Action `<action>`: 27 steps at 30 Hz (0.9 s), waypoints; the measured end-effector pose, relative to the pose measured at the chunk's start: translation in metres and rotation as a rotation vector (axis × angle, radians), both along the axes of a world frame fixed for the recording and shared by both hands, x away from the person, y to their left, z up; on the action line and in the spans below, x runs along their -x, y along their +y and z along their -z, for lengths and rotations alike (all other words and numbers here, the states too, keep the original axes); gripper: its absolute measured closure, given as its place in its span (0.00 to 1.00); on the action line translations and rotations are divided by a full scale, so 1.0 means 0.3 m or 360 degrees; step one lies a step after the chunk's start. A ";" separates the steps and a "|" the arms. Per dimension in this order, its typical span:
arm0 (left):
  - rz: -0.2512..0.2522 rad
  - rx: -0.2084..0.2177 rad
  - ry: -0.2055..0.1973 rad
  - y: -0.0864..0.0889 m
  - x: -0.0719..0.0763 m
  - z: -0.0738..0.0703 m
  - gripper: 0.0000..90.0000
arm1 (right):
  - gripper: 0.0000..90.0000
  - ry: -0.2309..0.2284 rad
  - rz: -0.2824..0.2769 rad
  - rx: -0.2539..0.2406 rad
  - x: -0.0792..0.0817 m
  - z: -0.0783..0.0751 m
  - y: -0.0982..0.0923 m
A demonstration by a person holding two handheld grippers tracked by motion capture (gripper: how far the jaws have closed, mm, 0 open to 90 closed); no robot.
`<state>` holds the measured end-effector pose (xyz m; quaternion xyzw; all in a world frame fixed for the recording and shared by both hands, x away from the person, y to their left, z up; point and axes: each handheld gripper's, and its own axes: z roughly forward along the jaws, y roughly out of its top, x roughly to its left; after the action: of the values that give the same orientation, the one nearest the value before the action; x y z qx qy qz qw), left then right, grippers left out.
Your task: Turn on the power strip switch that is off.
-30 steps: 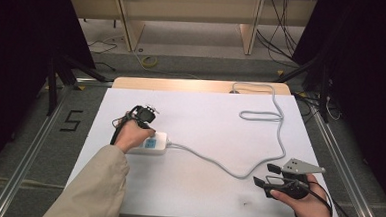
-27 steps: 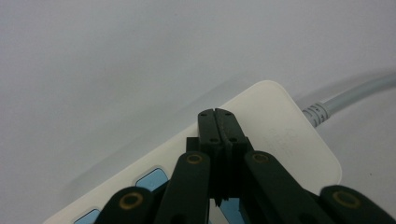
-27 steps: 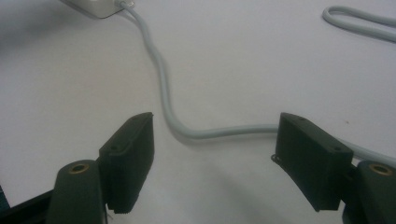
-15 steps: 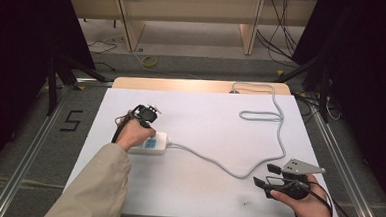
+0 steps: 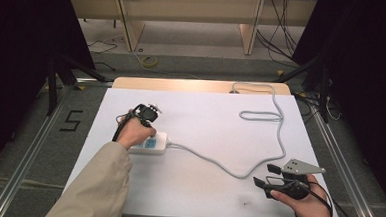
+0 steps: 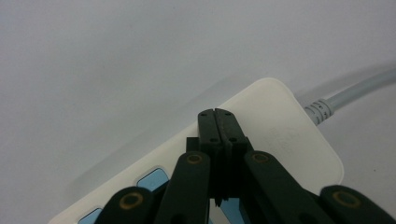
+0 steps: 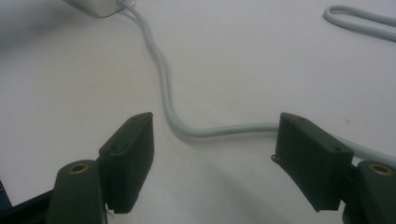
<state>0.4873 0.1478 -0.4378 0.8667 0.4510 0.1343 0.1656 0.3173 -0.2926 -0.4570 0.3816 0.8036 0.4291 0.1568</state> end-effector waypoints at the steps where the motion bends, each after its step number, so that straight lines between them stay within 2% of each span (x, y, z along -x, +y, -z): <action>1: 0.0001 -0.0005 -0.0001 -0.001 0.000 0.000 1.00 | 0.32 0.0000 -0.0001 0.0000 0.000 0.000 0.000; 27: -0.0007 -0.0028 0.0015 -0.007 -0.005 0.000 1.00 | 0.32 0.0000 -0.0005 0.0003 0.001 0.001 0.002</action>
<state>0.4887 0.1456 -0.4378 0.8678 0.4524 0.1345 0.1554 0.3170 -0.2920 -0.4572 0.3800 0.8047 0.4285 0.1564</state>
